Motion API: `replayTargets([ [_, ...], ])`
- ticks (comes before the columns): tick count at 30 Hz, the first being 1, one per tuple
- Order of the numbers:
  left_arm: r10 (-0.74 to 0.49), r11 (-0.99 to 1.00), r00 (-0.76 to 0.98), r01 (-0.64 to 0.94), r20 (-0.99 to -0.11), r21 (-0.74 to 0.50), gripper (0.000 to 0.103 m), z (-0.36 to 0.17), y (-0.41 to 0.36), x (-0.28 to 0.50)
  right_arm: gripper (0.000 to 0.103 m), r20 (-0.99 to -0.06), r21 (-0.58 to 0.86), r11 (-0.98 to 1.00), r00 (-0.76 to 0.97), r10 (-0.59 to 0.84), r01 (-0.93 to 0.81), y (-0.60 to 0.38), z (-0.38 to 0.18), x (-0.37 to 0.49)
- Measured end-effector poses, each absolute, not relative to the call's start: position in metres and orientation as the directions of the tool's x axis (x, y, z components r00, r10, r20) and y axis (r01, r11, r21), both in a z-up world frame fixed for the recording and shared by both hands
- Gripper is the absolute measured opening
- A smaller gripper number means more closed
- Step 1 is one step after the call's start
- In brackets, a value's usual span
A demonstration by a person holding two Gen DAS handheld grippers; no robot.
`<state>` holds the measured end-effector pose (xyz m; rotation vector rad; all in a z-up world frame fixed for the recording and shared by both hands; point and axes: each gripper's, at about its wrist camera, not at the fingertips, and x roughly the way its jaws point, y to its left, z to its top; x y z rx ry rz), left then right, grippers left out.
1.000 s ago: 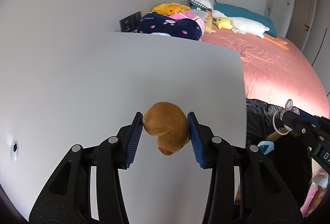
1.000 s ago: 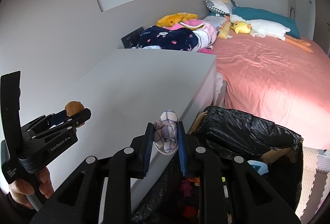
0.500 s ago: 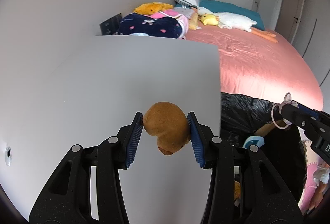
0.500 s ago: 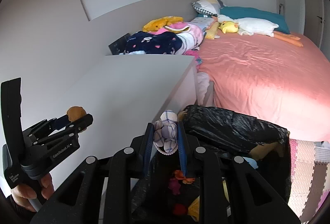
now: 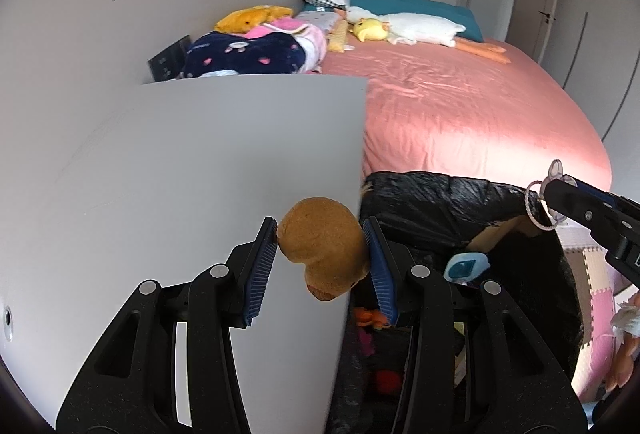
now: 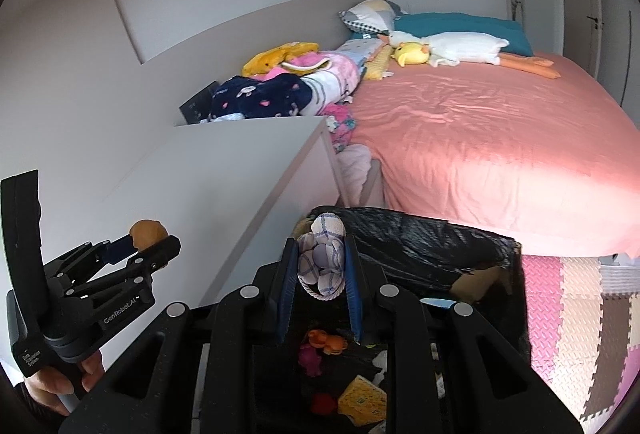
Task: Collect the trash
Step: 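Carry the brown toy and flower plush over the trash bin and open both grippers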
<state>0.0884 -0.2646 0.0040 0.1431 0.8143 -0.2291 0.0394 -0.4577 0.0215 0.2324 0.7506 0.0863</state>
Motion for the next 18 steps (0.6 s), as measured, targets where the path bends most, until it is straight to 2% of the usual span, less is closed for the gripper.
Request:
replayTargets([
  [18,-0.259,0.911,0.623,0.412,-0.738,0.029,0.044,0.002,-0.329,0.076,0.023,-0.66,0.226,0.966,0.749,0.055,0.128,-0.513,0.024,0.018],
])
